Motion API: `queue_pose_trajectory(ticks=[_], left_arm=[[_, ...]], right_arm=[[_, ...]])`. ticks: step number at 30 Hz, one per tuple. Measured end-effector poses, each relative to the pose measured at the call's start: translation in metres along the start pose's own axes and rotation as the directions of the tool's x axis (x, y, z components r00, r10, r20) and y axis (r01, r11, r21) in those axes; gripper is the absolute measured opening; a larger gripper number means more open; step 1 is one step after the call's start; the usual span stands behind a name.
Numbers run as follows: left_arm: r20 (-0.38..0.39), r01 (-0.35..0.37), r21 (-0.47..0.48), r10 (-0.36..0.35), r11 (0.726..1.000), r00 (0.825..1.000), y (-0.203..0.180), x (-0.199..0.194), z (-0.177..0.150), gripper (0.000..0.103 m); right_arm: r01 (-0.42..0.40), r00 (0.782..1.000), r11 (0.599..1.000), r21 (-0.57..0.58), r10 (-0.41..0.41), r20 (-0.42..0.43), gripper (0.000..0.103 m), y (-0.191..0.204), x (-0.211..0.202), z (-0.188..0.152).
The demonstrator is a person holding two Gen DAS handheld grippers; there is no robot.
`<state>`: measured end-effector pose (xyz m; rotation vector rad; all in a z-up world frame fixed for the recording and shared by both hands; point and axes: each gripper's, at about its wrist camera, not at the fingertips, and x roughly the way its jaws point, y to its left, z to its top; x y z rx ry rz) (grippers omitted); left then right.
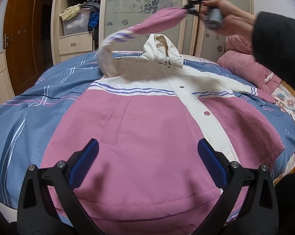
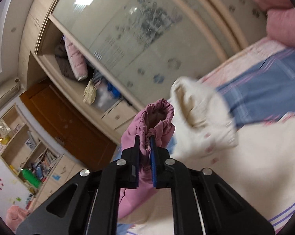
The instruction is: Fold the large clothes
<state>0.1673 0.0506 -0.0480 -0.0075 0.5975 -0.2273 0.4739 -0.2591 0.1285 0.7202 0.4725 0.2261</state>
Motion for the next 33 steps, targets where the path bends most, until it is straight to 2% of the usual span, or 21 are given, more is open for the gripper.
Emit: queue_pose_trajectory(ticks=[1, 3, 5, 9, 10, 11, 12, 13, 15, 17, 19, 21, 23, 25, 29, 31, 33], left_arm=[[-0.001, 0.001, 0.000, -0.001, 1.000, 1.000, 0.000, 0.001, 0.001, 0.101], [-0.002, 0.003, 0.002, -0.003, 1.000, 1.000, -0.001, 0.001, 0.001, 0.101], [-0.002, 0.005, 0.007, -0.005, 1.000, 1.000, -0.003, 0.001, 0.000, 0.101], [-0.007, 0.008, 0.026, -0.008, 1.000, 1.000, -0.009, 0.003, -0.002, 0.101], [-0.009, 0.008, 0.027, -0.007, 1.000, 1.000, -0.010, 0.003, -0.002, 0.101], [-0.012, 0.007, 0.028, -0.006, 1.000, 1.000, -0.010, 0.004, -0.002, 0.101], [-0.018, 0.001, 0.027, 0.000, 1.000, 1.000, -0.011, 0.006, -0.003, 0.101], [-0.021, -0.005, 0.026, 0.006, 1.000, 1.000, -0.011, 0.007, -0.004, 0.101], [-0.033, -0.020, 0.023, 0.021, 1.000, 0.999, -0.009, 0.011, -0.005, 0.101], [-0.044, -0.026, 0.017, 0.027, 1.000, 0.999, -0.008, 0.014, -0.006, 0.101], [-0.048, -0.028, 0.009, 0.028, 1.000, 0.998, -0.006, 0.014, -0.007, 0.101], [-0.044, -0.036, 0.009, 0.036, 0.999, 0.998, -0.004, 0.014, -0.007, 0.101], [-0.046, -0.033, 0.010, 0.033, 0.999, 0.998, -0.005, 0.014, -0.008, 0.101], [-0.052, -0.032, 0.016, 0.032, 0.999, 0.998, -0.006, 0.014, -0.010, 0.101], [-0.043, -0.033, 0.051, 0.036, 0.998, 0.998, -0.010, 0.009, -0.015, 0.101], [-0.034, -0.036, 0.058, 0.038, 0.998, 0.999, -0.011, 0.005, -0.017, 0.101], [-0.028, -0.038, 0.047, 0.039, 0.998, 0.999, -0.009, 0.003, -0.016, 0.101]], right_arm=[[0.016, 1.000, 1.000, -0.005, -0.016, 0.004, 0.009, -0.008, -0.005, 0.004], [0.100, 0.995, 0.995, -0.017, -0.100, 0.010, 0.009, -0.038, -0.021, 0.007], [0.167, 0.986, 0.986, 0.001, -0.167, -0.014, 0.009, -0.072, -0.029, -0.004], [0.307, 0.946, 0.952, -0.007, -0.306, -0.108, 0.010, -0.145, -0.019, -0.054], [0.335, 0.932, 0.942, -0.012, -0.333, -0.146, 0.014, -0.159, -0.012, -0.068], [0.391, 0.903, 0.920, -0.021, -0.388, -0.186, 0.020, -0.177, -0.005, -0.085], [0.426, 0.885, 0.905, -0.025, -0.422, -0.196, 0.027, -0.190, -0.004, -0.097], [0.434, 0.884, 0.901, -0.018, -0.429, -0.187, 0.048, -0.200, -0.008, -0.107], [0.455, 0.885, 0.891, 0.001, -0.451, -0.118, 0.077, -0.205, -0.025, -0.118], [0.441, 0.896, 0.897, 0.022, -0.440, -0.055, 0.082, -0.204, -0.049, -0.123], [0.369, 0.929, 0.929, 0.018, -0.369, -0.014, 0.082, -0.194, -0.082, -0.126], [0.299, 0.954, 0.954, -0.017, -0.298, 0.023, 0.090, -0.181, -0.123, -0.134], [0.260, 0.965, 0.962, -0.078, -0.257, 0.048, 0.100, -0.159, -0.172, -0.153], [0.234, 0.971, 0.962, -0.138, -0.225, 0.082, 0.102, -0.141, -0.216, -0.176], [0.224, 0.965, 0.961, -0.163, -0.196, 0.174, 0.102, -0.118, -0.285, -0.220], [0.280, 0.942, 0.943, -0.183, -0.233, 0.241, 0.102, -0.112, -0.310, -0.244], [0.327, 0.925, 0.922, -0.205, -0.269, 0.267, 0.102, -0.109, -0.319, -0.256]])
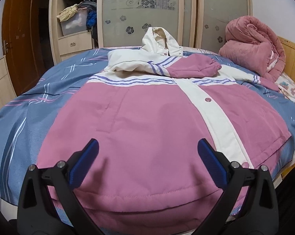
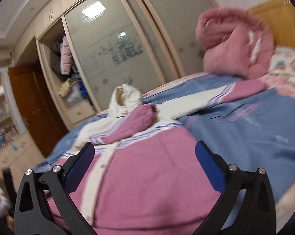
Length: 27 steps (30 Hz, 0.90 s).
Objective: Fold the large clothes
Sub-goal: 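Move the right tool toward the other pink sleeve cuff by the quilt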
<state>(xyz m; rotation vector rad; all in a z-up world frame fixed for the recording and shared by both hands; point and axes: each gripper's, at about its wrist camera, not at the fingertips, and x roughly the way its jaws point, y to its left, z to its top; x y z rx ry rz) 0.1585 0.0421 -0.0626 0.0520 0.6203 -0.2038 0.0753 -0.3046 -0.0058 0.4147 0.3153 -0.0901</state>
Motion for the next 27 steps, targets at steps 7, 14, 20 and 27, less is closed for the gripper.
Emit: queue_pose_trajectory(ticks=[7, 14, 20, 27], left_arm=[[-0.002, -0.016, -0.029, 0.016, 0.999, 1.000, 0.000, 0.003, 0.003, 0.101], [0.000, -0.017, -0.005, 0.017, 1.000, 1.000, -0.006, 0.003, 0.001, 0.101], [0.008, -0.014, -0.016, 0.014, 1.000, 1.000, -0.003, 0.000, 0.002, 0.101], [0.012, -0.010, -0.021, 0.010, 1.000, 1.000, -0.001, -0.002, 0.003, 0.101]], right_arm=[[-0.040, 0.997, 0.999, -0.019, 0.038, -0.068, 0.102, 0.000, 0.010, -0.003], [-0.041, 0.996, 0.999, 0.001, 0.041, -0.084, 0.102, -0.004, 0.008, -0.005], [-0.046, 0.995, 0.998, 0.032, 0.048, -0.084, 0.102, -0.005, 0.007, -0.004], [-0.047, 0.994, 0.998, 0.032, 0.049, -0.095, 0.102, -0.002, 0.010, -0.005]])
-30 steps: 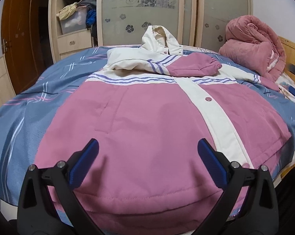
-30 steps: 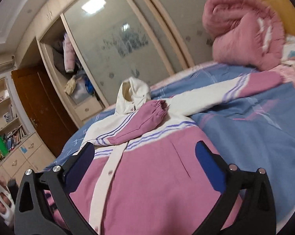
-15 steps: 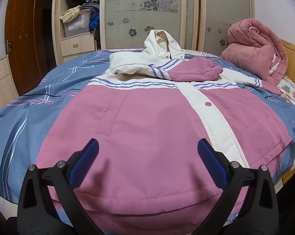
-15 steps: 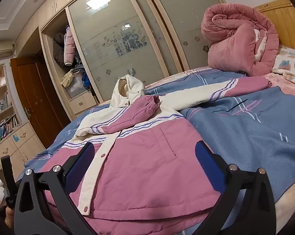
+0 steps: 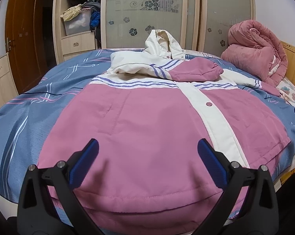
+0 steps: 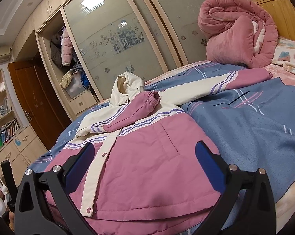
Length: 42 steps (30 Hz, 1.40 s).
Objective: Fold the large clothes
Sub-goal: 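Move the right tool toward the other pink sleeve cuff by the quilt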
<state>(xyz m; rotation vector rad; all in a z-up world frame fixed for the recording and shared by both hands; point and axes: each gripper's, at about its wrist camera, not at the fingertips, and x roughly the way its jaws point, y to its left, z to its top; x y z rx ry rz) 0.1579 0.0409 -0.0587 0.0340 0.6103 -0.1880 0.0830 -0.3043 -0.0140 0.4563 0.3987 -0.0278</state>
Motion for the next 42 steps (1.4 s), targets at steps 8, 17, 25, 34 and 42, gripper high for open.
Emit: queue_pose_trajectory(ticks=[8, 17, 25, 34, 42], left_arm=[[0.008, 0.005, -0.008, -0.005, 1.000, 1.000, 0.002, -0.004, 0.002, 0.101], [0.015, 0.021, -0.012, -0.020, 1.000, 1.000, 0.002, -0.008, 0.003, 0.101], [0.014, 0.032, -0.023, -0.031, 0.999, 0.999, 0.005, -0.006, 0.006, 0.101], [-0.014, 0.018, -0.010, -0.018, 1.000, 1.000, 0.001, 0.006, 0.003, 0.101], [-0.026, 0.030, 0.000, -0.030, 1.000, 0.999, -0.003, 0.017, 0.004, 0.101]], right_arm=[[-0.006, 1.000, 1.000, -0.007, 0.006, -0.019, 0.102, 0.005, 0.005, -0.001], [0.066, 0.996, 0.995, 0.069, -0.070, 0.049, 0.102, -0.025, -0.005, 0.017], [0.124, 0.990, 0.920, 0.373, -0.142, 0.022, 0.102, -0.178, 0.028, 0.113], [0.190, 0.973, 0.725, 0.662, -0.230, -0.026, 0.082, -0.359, 0.093, 0.151], [0.349, 0.933, 0.668, 0.657, -0.313, -0.177, 0.070, -0.396, 0.138, 0.147]])
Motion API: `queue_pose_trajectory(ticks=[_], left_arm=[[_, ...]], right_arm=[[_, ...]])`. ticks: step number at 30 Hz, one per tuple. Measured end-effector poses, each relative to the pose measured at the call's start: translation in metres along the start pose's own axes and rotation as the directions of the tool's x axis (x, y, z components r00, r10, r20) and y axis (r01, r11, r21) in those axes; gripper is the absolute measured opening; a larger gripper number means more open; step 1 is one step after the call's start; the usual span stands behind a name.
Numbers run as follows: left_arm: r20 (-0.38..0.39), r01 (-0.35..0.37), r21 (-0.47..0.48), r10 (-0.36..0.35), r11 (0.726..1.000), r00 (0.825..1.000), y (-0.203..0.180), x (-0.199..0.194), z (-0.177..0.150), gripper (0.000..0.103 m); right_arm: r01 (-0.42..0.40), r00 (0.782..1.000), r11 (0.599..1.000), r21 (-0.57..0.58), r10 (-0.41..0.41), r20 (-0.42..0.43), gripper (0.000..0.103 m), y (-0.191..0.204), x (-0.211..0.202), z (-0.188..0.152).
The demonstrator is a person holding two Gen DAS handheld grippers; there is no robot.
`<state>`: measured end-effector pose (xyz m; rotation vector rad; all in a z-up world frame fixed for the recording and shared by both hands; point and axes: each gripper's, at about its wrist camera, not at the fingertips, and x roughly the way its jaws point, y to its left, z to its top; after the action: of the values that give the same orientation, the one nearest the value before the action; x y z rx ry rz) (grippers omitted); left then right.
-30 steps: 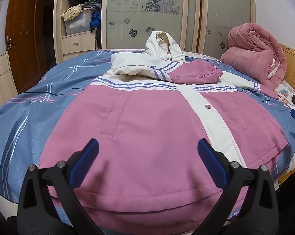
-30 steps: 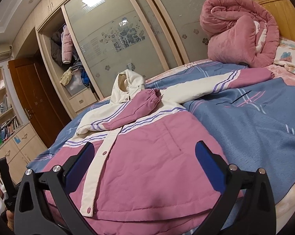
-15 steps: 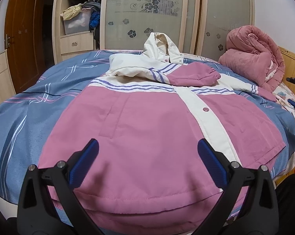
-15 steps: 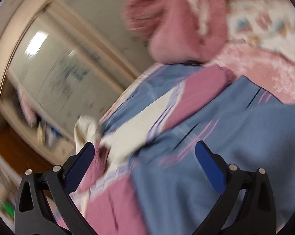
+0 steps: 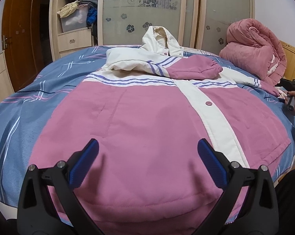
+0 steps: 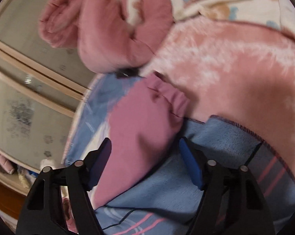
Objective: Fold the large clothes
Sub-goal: 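Move the right tool toward the other pink sleeve cuff by the quilt, then grasp the pink sleeve cuff with the right tool and fold it across the chest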
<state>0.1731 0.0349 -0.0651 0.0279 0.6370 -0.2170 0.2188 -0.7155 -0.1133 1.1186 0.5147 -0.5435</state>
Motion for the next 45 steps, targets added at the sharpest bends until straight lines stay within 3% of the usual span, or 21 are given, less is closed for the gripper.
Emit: queue_pose_trajectory(ticks=[3, 4, 7, 10, 12, 16, 19, 20, 23, 26, 27, 29, 30, 31, 32, 33, 35, 37, 40, 45], left_arm=[[0.000, 0.008, 0.013, -0.008, 1.000, 1.000, -0.004, 0.001, 0.000, 0.101], [0.002, 0.008, 0.020, -0.008, 1.000, 1.000, -0.005, 0.001, -0.001, 0.101], [0.009, 0.014, 0.032, -0.014, 0.999, 1.000, -0.007, -0.001, -0.001, 0.101], [0.024, 0.008, 0.027, -0.009, 1.000, 1.000, -0.003, -0.005, 0.000, 0.101], [0.031, 0.009, 0.012, -0.010, 1.000, 0.999, 0.002, -0.009, 0.001, 0.101], [0.046, 0.016, -0.003, -0.016, 1.000, 0.999, 0.009, -0.017, 0.002, 0.101], [0.064, 0.022, -0.010, -0.022, 1.000, 0.998, 0.013, -0.025, 0.003, 0.101], [0.069, 0.024, -0.013, -0.023, 1.000, 0.997, 0.014, -0.027, 0.004, 0.101], [0.085, 0.027, -0.023, -0.025, 0.999, 0.996, 0.018, -0.033, 0.006, 0.101], [0.101, 0.022, -0.032, -0.019, 0.999, 0.995, 0.023, -0.039, 0.007, 0.101], [0.102, 0.022, -0.036, -0.018, 0.999, 0.995, 0.025, -0.039, 0.008, 0.101], [0.103, 0.020, -0.047, -0.015, 0.999, 0.995, 0.029, -0.041, 0.008, 0.101], [0.103, 0.019, -0.050, -0.013, 0.999, 0.995, 0.031, -0.042, 0.008, 0.101], [0.102, 0.015, -0.052, -0.010, 0.999, 0.995, 0.032, -0.042, 0.008, 0.101], [0.099, 0.012, -0.051, -0.007, 0.999, 0.995, 0.033, -0.042, 0.008, 0.101], [0.096, 0.012, -0.050, -0.007, 0.999, 0.995, 0.033, -0.042, 0.008, 0.101], [0.094, 0.014, -0.050, -0.009, 0.999, 0.996, 0.034, -0.043, 0.008, 0.101], [0.091, 0.021, -0.054, -0.016, 0.998, 0.996, 0.034, -0.043, 0.009, 0.101], [0.079, 0.031, -0.065, -0.026, 0.997, 0.997, 0.034, -0.040, 0.010, 0.101], [0.065, 0.065, -0.079, -0.060, 0.995, 0.996, 0.030, -0.040, 0.009, 0.101]], right_arm=[[0.033, 0.999, 0.998, -0.045, -0.033, 0.004, 0.060, 0.001, 0.016, 0.000], [0.059, 0.998, 0.996, -0.069, -0.058, 0.019, 0.044, 0.002, 0.019, 0.000], [0.078, 0.994, 0.995, -0.068, -0.073, 0.078, 0.017, 0.002, 0.017, -0.003], [0.147, 0.975, 0.976, -0.162, -0.116, 0.189, 0.010, 0.034, 0.000, -0.009], [0.196, 0.945, 0.942, -0.272, -0.108, 0.307, 0.010, 0.077, -0.024, -0.019], [0.236, 0.887, 0.849, -0.474, 0.012, 0.462, 0.010, 0.178, -0.069, -0.055], [0.278, 0.865, 0.677, -0.682, 0.133, 0.484, 0.010, 0.266, -0.088, -0.120], [0.285, 0.863, 0.594, -0.753, 0.182, 0.471, 0.010, 0.295, -0.090, -0.153], [0.260, 0.891, 0.376, -0.889, 0.262, 0.371, 0.010, 0.346, -0.077, -0.253], [0.192, 0.949, 0.212, -0.958, 0.210, 0.236, 0.011, 0.357, -0.035, -0.340], [0.159, 0.970, 0.156, -0.975, 0.160, 0.184, 0.011, 0.353, -0.013, -0.372], [0.090, 0.995, 0.090, -0.992, 0.032, 0.093, 0.015, 0.343, 0.028, -0.414], [0.071, 0.997, 0.083, -0.994, -0.031, 0.069, 0.017, 0.336, 0.044, -0.429], [0.072, 0.995, 0.080, -0.994, -0.067, 0.067, 0.027, 0.330, 0.053, -0.439], [0.080, 0.993, 0.065, -0.995, -0.087, 0.074, 0.045, 0.325, 0.056, -0.449], [0.087, 0.994, 0.061, -0.994, -0.066, 0.083, 0.056, 0.324, 0.049, -0.453], [0.062, 0.997, 0.124, -0.990, 0.037, 0.067, 0.091, 0.321, 0.013, -0.451], [-0.034, 0.994, 0.202, -0.979, 0.106, -0.013, 0.100, 0.312, -0.031, -0.442], [-0.132, 0.974, 0.288, -0.948, 0.217, -0.069, 0.102, 0.285, -0.107, -0.428], [-0.145, 0.952, 0.382, -0.913, 0.305, -0.024, 0.102, 0.214, -0.215, -0.431]])
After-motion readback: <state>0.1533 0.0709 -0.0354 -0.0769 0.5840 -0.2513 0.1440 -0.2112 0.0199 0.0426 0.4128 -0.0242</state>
